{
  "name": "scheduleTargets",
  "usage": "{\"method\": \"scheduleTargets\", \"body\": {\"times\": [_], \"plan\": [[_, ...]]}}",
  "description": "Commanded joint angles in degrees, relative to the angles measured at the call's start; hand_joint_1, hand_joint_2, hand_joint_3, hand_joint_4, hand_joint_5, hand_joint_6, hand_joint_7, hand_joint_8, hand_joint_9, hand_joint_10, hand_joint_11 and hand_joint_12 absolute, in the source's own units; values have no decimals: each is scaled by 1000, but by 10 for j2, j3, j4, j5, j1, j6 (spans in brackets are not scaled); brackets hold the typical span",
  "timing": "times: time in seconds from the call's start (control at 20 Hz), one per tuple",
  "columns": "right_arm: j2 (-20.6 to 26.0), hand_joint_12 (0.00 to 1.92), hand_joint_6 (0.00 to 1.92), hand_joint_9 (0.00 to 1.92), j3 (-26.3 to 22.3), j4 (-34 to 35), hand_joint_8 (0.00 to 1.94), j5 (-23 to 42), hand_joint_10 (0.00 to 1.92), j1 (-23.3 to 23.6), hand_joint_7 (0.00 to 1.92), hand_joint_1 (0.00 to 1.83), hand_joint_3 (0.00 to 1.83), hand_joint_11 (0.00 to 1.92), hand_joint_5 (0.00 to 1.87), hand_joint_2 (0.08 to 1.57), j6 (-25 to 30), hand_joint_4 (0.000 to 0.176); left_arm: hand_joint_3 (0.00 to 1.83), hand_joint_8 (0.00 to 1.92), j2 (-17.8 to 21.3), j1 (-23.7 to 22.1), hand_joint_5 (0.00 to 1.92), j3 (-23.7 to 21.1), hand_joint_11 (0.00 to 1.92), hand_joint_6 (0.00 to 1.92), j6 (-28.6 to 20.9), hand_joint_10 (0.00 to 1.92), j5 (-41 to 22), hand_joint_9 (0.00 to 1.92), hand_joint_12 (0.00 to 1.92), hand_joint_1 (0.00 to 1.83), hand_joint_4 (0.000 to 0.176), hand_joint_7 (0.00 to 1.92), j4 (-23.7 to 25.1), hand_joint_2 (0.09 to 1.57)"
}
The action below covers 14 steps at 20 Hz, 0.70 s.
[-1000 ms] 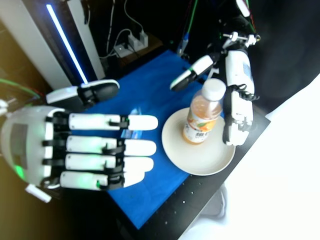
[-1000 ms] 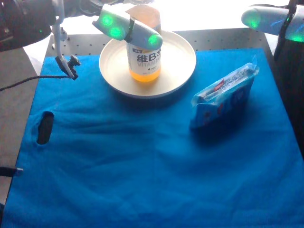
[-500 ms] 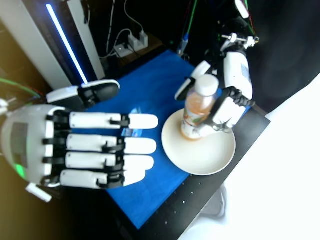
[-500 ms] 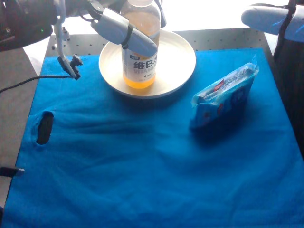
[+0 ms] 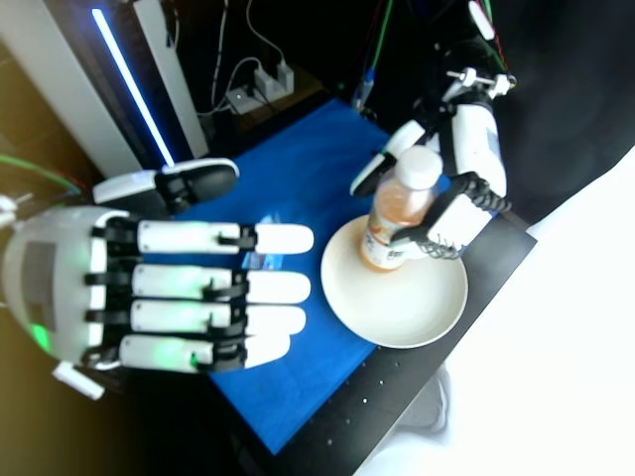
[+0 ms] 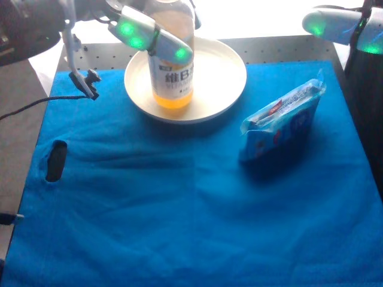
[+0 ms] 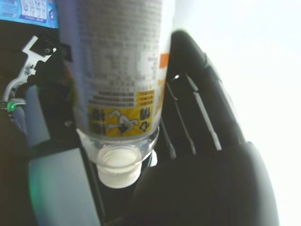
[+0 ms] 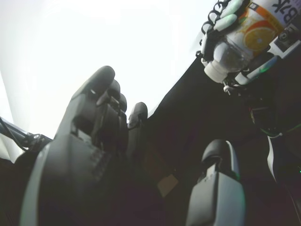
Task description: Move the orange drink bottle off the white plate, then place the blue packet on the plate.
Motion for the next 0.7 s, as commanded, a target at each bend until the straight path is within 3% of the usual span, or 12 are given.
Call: {"method": "scheduleTargets", "body": {"times": [0.0, 0.1, 0.15, 0.2, 0.25, 0.3, 0.35, 0.4, 0.45, 0.65], "plan": [[0, 851, 0, 326, 0, 10, 0, 70, 0, 9, 232, 648, 2, 151, 406, 888, 5, 30, 1, 697, 10, -10, 1044, -3, 863, 839, -7, 1086, -66, 1024, 1030, 1388, 0, 1064, -64, 1067], [-1, 847, 0, 322, 0, 10, 0, 70, 0, 9, 229, 633, 1, 146, 400, 886, 5, 33, 1, 773, 32, -10, 1009, -25, 806, 931, 12, 1135, -93, 961, 1046, 1381, 0, 1029, -105, 1086], [-1, 833, 0, 300, 0, 10, 0, 70, 0, 9, 222, 617, 0, 116, 394, 869, 5, 33, 1, 938, 41, -8, 1055, -35, 675, 813, 20, 813, -106, 906, 1269, 1264, 0, 1023, -122, 1086], [-1, 831, 2, 299, 0, 10, 1, 70, 1, 9, 224, 606, 0, 114, 398, 853, 5, 41, 1, 995, 53, -5, 1042, -49, 643, 785, 33, 661, -118, 951, 1378, 1243, 0, 1032, -139, 1090], [-1, 828, 9, 309, 0, 10, 4, 70, 5, 9, 233, 603, 0, 135, 424, 852, 5, 54, 2, 960, 64, -3, 1072, -63, 646, 724, 41, 1125, -126, 910, 1271, 1343, 0, 988, -146, 1095], [-1, 828, 9, 309, 0, 10, 4, 70, 5, 9, 233, 603, 0, 135, 424, 852, 5, 54, 2, 960, 77, -3, 1072, -76, 646, 724, 42, 1125, -137, 910, 1271, 1343, 0, 988, -150, 1095], [-1, 829, 9, 323, -1, 10, 11, 70, 10, 9, 254, 592, 0, 148, 428, 853, 5, 52, 0, 1141, 89, -3, 1112, -89, 654, 780, 42, 535, -146, 885, 1155, 1244, 0, 865, -150, 1113], [-1, 841, 5, 342, -1, 9, 6, 70, 8, 9, 287, 592, 0, 155, 449, 838, 5, 51, 0, 957, 102, -2, 1124, -103, 706, 747, 43, 1071, -156, 898, 1124, 1349, 0, 949, -149, 1093], [-1, 846, 0, 335, -1, 9, 1, 70, 2, 9, 284, 586, 0, 158, 442, 827, 5, 45, 2, 878, 114, -2, 1046, -118, 761, 918, 45, 1172, -163, 883, 1041, 1367, 0, 959, -149, 1103], [-1, 971, 3, 322, -1, 9, 12, 70, 13, 9, 297, 567, 0, 74, 452, 818, 5, 42, 0, 390, 155, -3, 1106, -164, 1000, 771, 46, 895, -190, 1131, 919, 1398, 0, 1218, -128, 1027]]}}
